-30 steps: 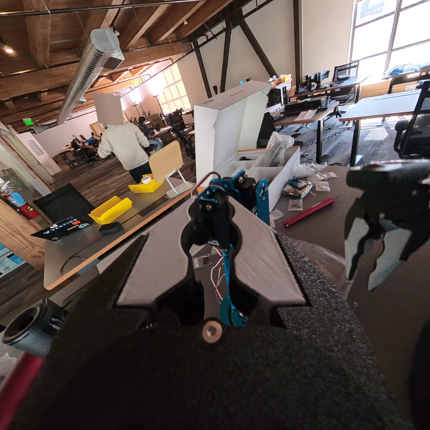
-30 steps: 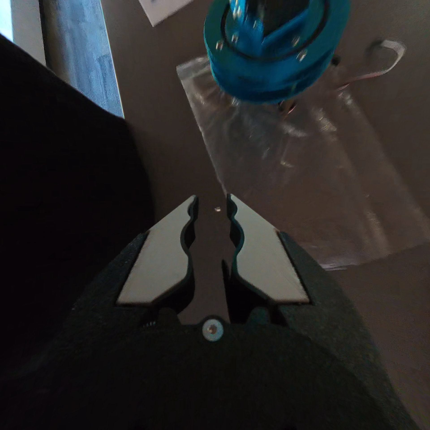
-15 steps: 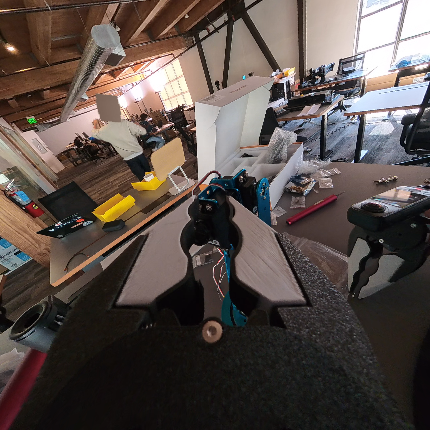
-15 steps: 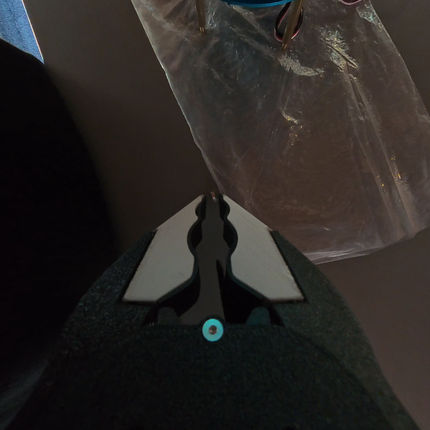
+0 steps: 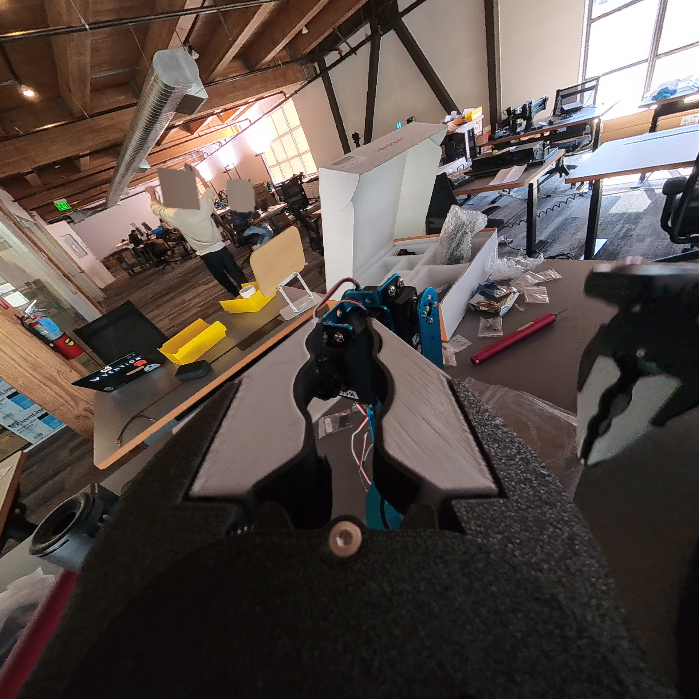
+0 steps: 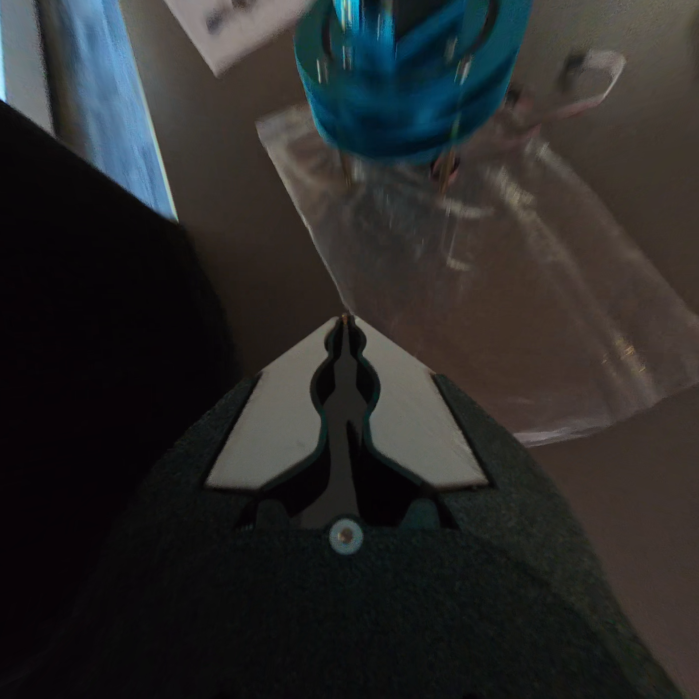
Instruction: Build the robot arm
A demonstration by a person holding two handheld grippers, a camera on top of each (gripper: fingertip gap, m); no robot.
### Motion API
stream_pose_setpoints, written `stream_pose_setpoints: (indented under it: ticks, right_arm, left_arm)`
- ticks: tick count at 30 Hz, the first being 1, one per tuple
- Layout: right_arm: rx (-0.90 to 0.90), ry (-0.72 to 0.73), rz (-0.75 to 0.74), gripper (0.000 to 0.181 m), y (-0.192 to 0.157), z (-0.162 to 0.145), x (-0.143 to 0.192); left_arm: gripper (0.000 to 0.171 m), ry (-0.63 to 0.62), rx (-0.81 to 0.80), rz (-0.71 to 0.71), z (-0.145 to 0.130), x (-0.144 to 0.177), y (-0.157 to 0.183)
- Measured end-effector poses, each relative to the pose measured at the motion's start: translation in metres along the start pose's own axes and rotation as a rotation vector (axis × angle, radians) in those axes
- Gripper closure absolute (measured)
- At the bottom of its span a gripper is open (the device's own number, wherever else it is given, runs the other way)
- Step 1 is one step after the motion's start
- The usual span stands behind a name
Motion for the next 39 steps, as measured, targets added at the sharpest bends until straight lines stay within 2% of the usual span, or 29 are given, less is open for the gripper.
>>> stream_pose_setpoints:
  ticks: [2,6,8,10,12,15,21,26,39]
  right_arm:
    - [-0.003,0.146,-0.027,0.179,-0.004,0.049,0.019]
    - [0.112,0.472,-0.143,0.179,-0.020,0.189,0.067]
    - [0.128,0.478,-0.131,0.180,-0.027,0.239,0.069]
    - [0.158,0.417,-0.195,0.181,-0.021,0.272,0.059]
    - [0.139,0.288,-0.162,0.181,-0.020,0.284,0.040]
    - [0.116,0.206,-0.188,0.180,-0.012,0.296,0.024]
    - [0.004,0.138,-0.167,0.181,-0.014,0.300,0.017]
    - [-0.030,0.049,-0.194,0.180,-0.016,0.292,0.009]
    - [-0.069,-0.012,-0.243,0.180,-0.015,0.291,0.002]
  left_arm:
    - [0.150,0.000,-0.009,0.003,0.000,0.000,0.000]
    - [0.150,0.005,-0.003,0.000,0.000,0.001,0.000]
    - [0.150,0.009,-0.005,-0.008,0.000,0.001,0.000]
    - [0.151,0.013,-0.013,-0.022,-0.001,0.001,0.000]
    - [0.150,0.016,-0.030,-0.040,-0.001,0.002,-0.001]
    - [0.150,0.045,-0.003,-0.071,-0.001,0.005,-0.002]
    - [0.146,0.114,0.104,-0.131,-0.001,0.016,-0.006]
    - [0.136,0.103,0.090,-0.206,-0.005,0.012,0.000]
    - [0.136,0.138,0.133,-0.286,-0.007,0.011,-0.004]
Point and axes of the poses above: each gripper's, where its closed fingertips meet, x back along the fingers, z out of its top, y = z × x across the jaws, the point moved 4 cm from there along x, back along the fingers, and after that the axes turned 10 degrees about y, right-handed, at the moved point
